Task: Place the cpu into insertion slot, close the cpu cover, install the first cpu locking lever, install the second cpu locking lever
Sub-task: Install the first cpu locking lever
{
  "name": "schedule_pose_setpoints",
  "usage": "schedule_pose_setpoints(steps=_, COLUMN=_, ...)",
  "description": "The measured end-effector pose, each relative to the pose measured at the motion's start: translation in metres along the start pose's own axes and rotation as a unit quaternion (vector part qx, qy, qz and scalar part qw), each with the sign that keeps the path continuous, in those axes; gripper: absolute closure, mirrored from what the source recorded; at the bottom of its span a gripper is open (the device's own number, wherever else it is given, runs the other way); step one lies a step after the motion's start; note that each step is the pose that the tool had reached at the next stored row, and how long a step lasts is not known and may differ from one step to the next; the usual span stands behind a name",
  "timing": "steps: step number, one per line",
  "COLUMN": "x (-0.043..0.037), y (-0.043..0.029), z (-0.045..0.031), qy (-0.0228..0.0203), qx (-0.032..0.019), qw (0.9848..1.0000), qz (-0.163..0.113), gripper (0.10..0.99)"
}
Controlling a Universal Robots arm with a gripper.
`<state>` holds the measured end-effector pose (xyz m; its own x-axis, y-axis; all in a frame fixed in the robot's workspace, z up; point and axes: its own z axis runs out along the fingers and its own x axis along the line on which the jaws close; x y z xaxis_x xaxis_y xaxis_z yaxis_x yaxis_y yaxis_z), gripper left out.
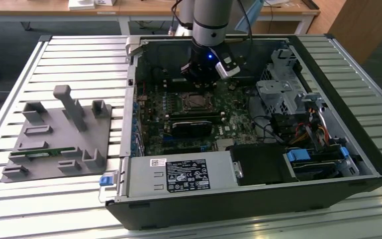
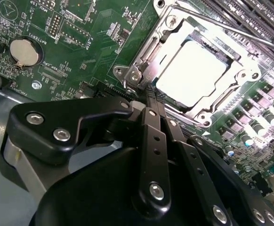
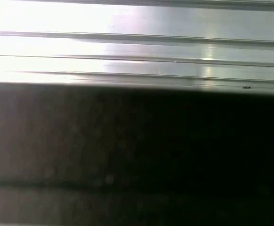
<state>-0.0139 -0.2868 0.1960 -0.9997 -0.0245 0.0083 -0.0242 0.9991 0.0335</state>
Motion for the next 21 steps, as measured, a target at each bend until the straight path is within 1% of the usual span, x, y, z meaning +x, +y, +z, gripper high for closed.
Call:
schedule_pose_setpoints(steps=1, x=0.0, y=0.0001, z=0.0003, qy=-0.0001, qx=-0.0022, qw=1.0, qz=0.0, gripper=0.98)
schedule_pose_setpoints(steps=3, x=-0.0001, y=0.0003, z=0.0006, qy=-0.0003, qx=-0.0093, qw=1.0, qz=0.0, gripper=0.98)
schedule_pose_setpoints(steps=4, x=-0.0001, y=0.0004, z=0.0006, qy=-0.0004, qx=-0.0114, qw=0.9999, qz=0.0, gripper=0.98)
schedule_pose_setpoints(steps=6, x=-0.0003, y=0.0009, z=-0.0008, qy=-0.001, qx=-0.0128, qw=0.9999, qz=0.0, gripper=0.98)
schedule_pose_setpoints(steps=7, x=-0.0003, y=0.001, z=-0.003, qy=-0.001, qx=-0.0129, qw=0.9999, qz=0.0, gripper=0.98)
schedule_pose_setpoints(steps=10, x=0.0, y=0.0009, z=-0.0124, qy=-0.0005, qx=-0.0121, qw=0.9999, qz=0.0, gripper=0.98)
schedule_pose_setpoints(steps=12, x=0.0, y=0.001, z=-0.0161, qy=-0.0004, qx=-0.0119, qw=0.9999, qz=0.0, gripper=0.98)
schedule_pose_setpoints(steps=14, x=0.0, y=0.0009, z=-0.0165, qy=-0.0005, qx=-0.0121, qw=0.9999, qz=0.0, gripper=0.98)
schedule_pose_setpoints(steps=17, x=0.0001, y=-0.0018, z=-0.0167, qy=-0.0004, qx=-0.0122, qw=0.9999, qz=0.0, gripper=0.98)
schedule_pose_setpoints(steps=21, x=0.0, y=-0.003, z=-0.0166, qy=-0.0005, qx=-0.0123, qw=0.9999, qz=0.0, gripper=0.98)
